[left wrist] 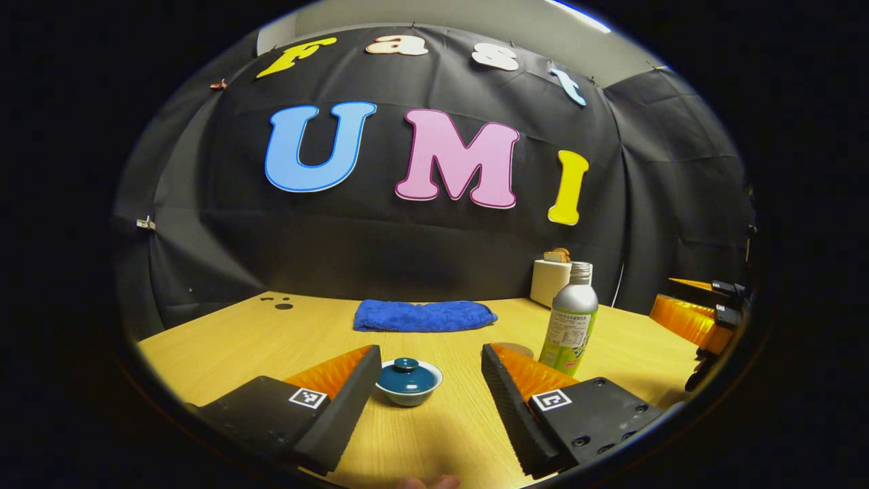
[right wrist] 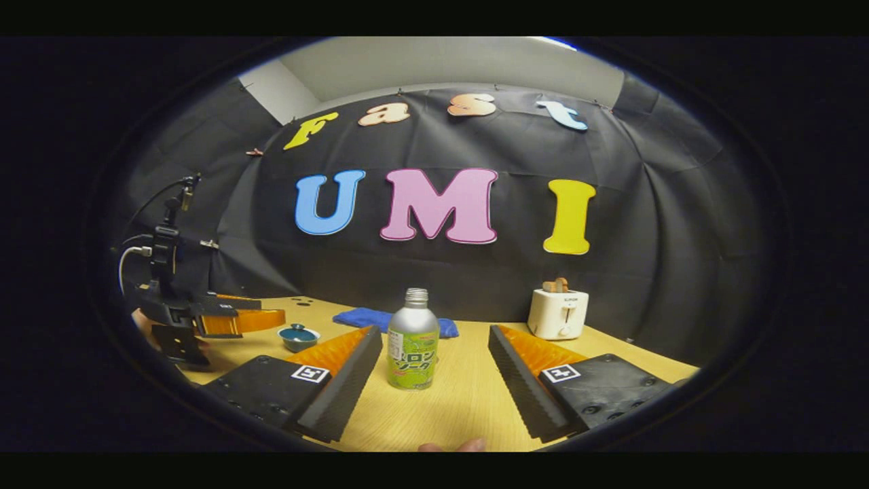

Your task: Open the teacup lid with one hand, grasp the water bottle and pour water into the teacup with the other hand; after pouring, place the water bottle on the coaster and then close the teacup lid.

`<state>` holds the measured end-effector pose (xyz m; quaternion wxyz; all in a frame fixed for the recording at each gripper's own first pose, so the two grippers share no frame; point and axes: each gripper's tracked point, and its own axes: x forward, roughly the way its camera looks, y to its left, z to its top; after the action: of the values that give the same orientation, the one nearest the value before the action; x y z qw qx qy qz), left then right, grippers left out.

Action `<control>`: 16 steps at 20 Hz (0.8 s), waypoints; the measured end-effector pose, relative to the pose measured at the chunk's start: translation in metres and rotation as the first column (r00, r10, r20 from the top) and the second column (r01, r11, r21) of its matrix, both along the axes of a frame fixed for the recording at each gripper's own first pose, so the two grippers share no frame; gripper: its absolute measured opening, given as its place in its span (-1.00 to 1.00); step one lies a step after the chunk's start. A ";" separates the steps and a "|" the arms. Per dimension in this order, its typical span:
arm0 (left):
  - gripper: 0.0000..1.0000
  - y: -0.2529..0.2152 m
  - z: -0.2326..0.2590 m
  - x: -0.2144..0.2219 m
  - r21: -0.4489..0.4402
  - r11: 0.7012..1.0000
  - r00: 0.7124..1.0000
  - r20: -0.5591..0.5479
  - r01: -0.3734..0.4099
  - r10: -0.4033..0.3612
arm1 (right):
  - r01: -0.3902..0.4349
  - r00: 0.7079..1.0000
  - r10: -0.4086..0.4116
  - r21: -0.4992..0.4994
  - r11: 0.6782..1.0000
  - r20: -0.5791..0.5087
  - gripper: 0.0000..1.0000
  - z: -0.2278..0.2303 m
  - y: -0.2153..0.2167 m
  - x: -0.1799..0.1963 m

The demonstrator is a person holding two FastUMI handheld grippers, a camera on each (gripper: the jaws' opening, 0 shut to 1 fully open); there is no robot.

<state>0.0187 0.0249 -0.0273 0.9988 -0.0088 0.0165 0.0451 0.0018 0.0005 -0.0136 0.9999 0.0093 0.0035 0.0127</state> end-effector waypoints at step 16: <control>0.54 0.029 -0.046 0.071 0.072 0.997 0.985 -0.167 -0.038 0.050 | -0.059 0.998 0.059 0.014 0.998 -0.021 0.95 -0.022 -0.013 0.023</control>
<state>0.0896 0.0543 -0.0735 0.9923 0.0288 0.0989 0.0682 0.0245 -0.0124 -0.0358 0.9989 0.0158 0.0142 0.0423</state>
